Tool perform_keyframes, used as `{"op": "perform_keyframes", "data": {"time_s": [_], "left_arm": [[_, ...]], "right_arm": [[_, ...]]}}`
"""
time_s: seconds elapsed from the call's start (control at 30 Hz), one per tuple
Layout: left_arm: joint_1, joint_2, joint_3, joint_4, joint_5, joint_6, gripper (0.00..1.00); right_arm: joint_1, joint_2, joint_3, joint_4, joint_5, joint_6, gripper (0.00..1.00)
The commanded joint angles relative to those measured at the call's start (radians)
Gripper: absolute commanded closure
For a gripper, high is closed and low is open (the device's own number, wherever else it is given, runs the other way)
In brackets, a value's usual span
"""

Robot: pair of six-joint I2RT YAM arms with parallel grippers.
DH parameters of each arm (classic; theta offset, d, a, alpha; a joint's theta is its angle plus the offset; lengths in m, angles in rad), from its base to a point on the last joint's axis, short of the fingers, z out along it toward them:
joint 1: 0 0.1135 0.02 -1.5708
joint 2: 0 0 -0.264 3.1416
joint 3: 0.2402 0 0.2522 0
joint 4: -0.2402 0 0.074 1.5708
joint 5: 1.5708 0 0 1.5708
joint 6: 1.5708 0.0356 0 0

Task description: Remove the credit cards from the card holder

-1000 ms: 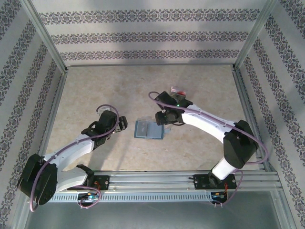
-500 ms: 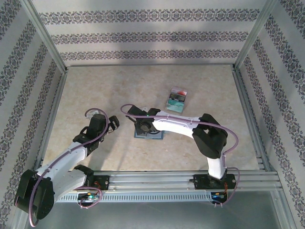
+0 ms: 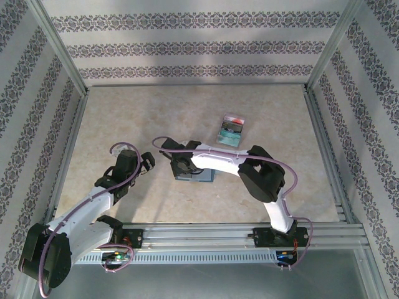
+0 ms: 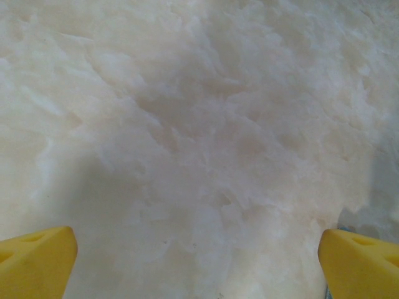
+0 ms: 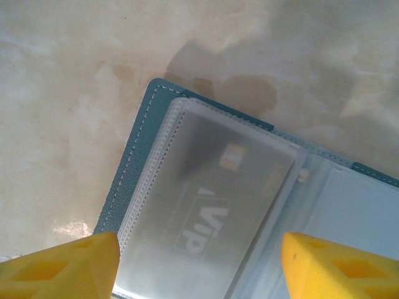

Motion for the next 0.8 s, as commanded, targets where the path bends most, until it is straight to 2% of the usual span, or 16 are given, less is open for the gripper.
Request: {"op": "perform_keyframes", "data": {"time_s": [0.0, 0.23, 0.43, 0.77], "left_arm": [[0.014, -0.001, -0.012, 0.011, 0.011, -0.016, 0.01], [0.016, 0.009, -0.015, 0.02, 0.02, -0.019, 0.01], [0.019, 0.012, -0.014, 0.021, 0.024, -0.018, 0.01], [0.02, 0.011, -0.009, 0.019, 0.027, -0.016, 0.01]], "right_arm": [[0.007, 0.029, 0.031, -0.032, -0.008, -0.009, 0.3], [0.006, 0.061, 0.032, -0.029, -0.023, -0.013, 0.31], [0.005, 0.064, 0.012, -0.018, -0.027, -0.016, 0.35], [-0.013, 0.025, -0.044, 0.002, -0.027, -0.032, 0.59]]}}
